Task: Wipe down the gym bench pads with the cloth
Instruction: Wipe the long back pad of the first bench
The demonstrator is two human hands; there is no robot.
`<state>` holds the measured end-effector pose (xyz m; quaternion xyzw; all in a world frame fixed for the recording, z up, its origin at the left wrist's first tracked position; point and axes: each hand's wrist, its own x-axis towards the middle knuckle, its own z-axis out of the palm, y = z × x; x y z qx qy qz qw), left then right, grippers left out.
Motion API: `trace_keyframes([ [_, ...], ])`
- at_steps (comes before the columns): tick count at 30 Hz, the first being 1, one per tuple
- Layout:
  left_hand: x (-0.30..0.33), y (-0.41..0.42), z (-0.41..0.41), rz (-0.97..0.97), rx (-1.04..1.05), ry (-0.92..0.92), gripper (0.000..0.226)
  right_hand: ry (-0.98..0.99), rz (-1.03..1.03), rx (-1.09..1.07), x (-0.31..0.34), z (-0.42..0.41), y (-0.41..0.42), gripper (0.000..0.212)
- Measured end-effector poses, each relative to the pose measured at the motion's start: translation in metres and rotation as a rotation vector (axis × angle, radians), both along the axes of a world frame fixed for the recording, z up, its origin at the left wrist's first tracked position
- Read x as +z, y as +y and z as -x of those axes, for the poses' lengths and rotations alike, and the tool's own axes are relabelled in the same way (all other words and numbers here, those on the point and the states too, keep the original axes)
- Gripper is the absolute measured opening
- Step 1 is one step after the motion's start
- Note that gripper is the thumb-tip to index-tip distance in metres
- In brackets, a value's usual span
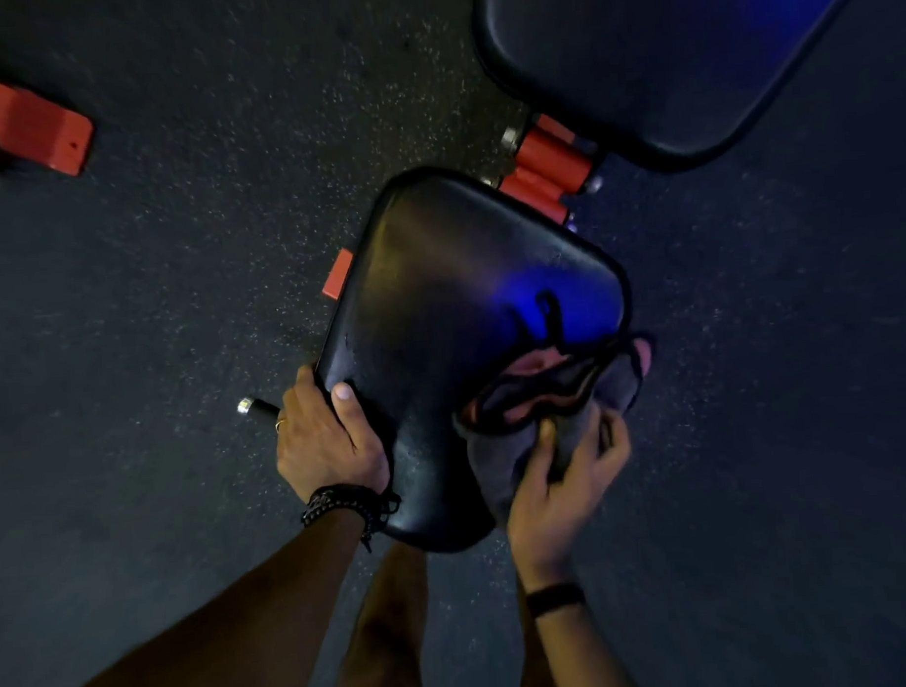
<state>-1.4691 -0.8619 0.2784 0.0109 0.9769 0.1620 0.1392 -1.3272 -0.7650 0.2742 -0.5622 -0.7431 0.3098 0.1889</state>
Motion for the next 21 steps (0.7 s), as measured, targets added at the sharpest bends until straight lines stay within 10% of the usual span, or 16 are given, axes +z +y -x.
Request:
trace_keyframes([
  [7,-0.002,-0.003,0.001,-0.006,-0.009,-0.015,0.065,-0.423,-0.109,0.129,0.003,0.115,0.132,0.05],
  [15,-0.001,-0.003,0.003,-0.014,-0.023,-0.028,0.066,-0.351,-0.32,0.979,0.012,0.242,0.083,0.04],
  [21,-0.001,-0.006,0.006,-0.046,-0.008,-0.075,0.06,-0.339,-0.263,0.619,0.006,0.112,0.131,0.043],
])
